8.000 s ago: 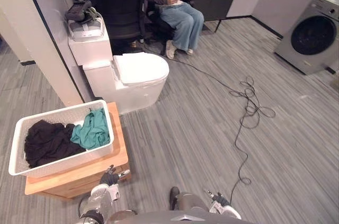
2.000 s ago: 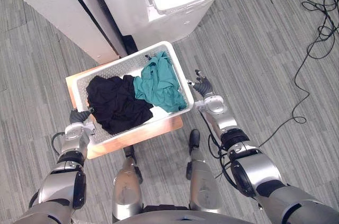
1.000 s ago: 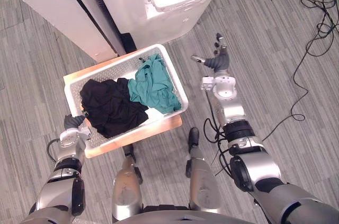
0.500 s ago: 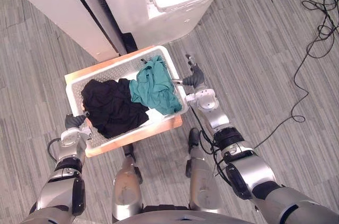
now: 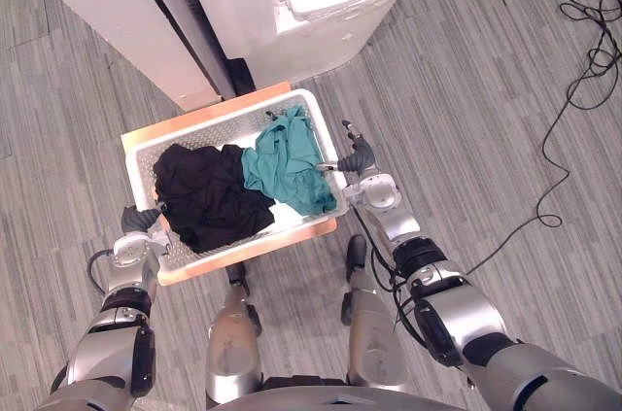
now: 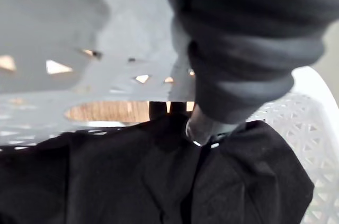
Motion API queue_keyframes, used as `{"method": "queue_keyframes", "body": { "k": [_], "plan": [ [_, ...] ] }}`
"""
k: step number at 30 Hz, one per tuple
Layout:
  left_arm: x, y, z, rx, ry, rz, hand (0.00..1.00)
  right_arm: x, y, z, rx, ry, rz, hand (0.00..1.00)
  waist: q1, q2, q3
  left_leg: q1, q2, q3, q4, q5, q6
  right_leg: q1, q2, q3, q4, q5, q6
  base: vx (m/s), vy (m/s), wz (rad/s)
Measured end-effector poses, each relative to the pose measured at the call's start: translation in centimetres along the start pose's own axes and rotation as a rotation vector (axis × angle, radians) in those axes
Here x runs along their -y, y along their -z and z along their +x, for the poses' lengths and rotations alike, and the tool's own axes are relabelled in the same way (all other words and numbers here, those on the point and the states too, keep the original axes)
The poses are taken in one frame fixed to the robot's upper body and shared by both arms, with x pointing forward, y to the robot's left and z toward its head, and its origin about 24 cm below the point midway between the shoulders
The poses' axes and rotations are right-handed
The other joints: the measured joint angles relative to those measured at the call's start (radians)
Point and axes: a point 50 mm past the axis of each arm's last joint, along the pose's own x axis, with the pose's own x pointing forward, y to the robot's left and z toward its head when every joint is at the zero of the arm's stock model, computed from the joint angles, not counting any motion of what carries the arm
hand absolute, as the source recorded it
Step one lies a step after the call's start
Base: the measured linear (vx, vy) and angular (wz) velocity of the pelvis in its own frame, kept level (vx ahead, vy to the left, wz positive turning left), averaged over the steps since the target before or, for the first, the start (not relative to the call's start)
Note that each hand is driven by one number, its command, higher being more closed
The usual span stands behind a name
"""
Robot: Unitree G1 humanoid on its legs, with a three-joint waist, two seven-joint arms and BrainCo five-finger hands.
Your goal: Pick up the laundry basket with both hands and put the clothes into the washing machine.
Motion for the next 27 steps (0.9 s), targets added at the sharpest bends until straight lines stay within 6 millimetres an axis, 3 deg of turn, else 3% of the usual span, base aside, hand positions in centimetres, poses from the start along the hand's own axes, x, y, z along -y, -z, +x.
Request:
{"method": "queue_keyframes", "body": {
  "k": [1, 2, 16, 21, 27],
  "plan": [
    [0.0, 0.0, 0.0, 0.001, 0.001, 0.001, 1.0, 0.0, 0.0, 0.0, 0.003, 0.001, 0.001, 0.0, 0.001, 0.0, 0.0, 0.0, 0.0, 0.0, 0.0, 0.0, 0.0, 0.0, 0.0, 0.0, 0.0, 0.0, 0.0, 0.0, 0.0, 0.0],
    [0.1, -0.1, 0.0, 0.004, 0.004, 0.003, 1.0, 0.0, -0.1, -0.2, 0.009, 0.002, 0.004, 1.0, 0.003, 0.0, 0.0, -0.001, 0.0, 0.0, 0.0, 0.0, 0.0, -0.002, 0.0, 0.0, 0.0, 0.0, 0.0, 0.0, 0.0, 0.0],
    [0.7, -0.5, 0.0, 0.026, 0.021, 0.028, 1.0, -1.3, 0.4, -0.3, 0.01, -0.057, -0.084, 1.0, 0.003, 0.0, 0.0, -0.013, 0.0, -0.018, -0.001, 0.006, 0.001, -0.003, -0.002, -0.014, 0.002, -0.002, 0.002, 0.0, 0.001, 0.03],
    [1.0, -0.5, -0.1, 0.028, 0.031, 0.052, 1.0, -1.7, 1.6, -0.5, -0.025, -0.142, -0.189, 1.0, 0.006, 0.001, -0.001, -0.016, 0.0, -0.026, 0.0, 0.008, 0.002, -0.001, -0.004, -0.023, 0.006, -0.004, 0.002, 0.0, 0.0, 0.03],
    [1.4, -0.3, -0.1, 0.02, 0.044, 0.066, 1.0, -1.7, 2.7, -0.8, -0.062, -0.165, -0.199, 1.0, 0.008, 0.001, -0.002, -0.009, 0.0, -0.043, 0.001, 0.008, 0.002, 0.007, -0.007, -0.034, 0.031, -0.021, 0.002, 0.01, 0.002, 0.07]
  ]
}}
